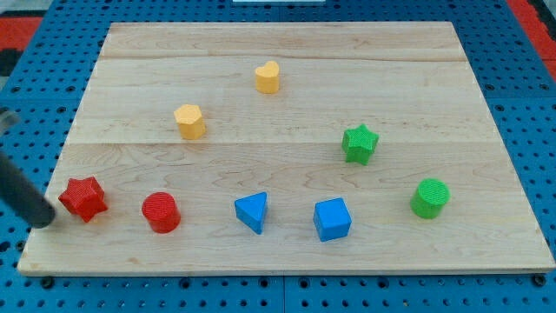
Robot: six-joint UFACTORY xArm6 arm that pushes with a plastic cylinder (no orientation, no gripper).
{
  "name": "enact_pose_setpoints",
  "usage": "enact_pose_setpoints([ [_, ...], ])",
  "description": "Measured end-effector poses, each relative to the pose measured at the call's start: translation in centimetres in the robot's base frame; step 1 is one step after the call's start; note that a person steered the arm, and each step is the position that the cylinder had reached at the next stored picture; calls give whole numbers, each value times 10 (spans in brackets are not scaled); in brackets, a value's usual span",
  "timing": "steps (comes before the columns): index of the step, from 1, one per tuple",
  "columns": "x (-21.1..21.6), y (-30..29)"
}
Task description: Move red star below to the hexagon
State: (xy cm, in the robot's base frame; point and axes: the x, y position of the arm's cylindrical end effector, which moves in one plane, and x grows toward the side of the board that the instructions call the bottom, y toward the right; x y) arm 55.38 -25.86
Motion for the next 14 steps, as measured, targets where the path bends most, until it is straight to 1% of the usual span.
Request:
enact_pose_setpoints([
  [1, -16, 38],
  [2, -25, 43],
  [3, -32, 66],
  [4, -46, 67],
  [5, 0, 33],
  [6, 62, 24],
  [8, 64, 89],
  [11, 63, 89],
  [13, 35, 59],
  [14, 27, 56],
])
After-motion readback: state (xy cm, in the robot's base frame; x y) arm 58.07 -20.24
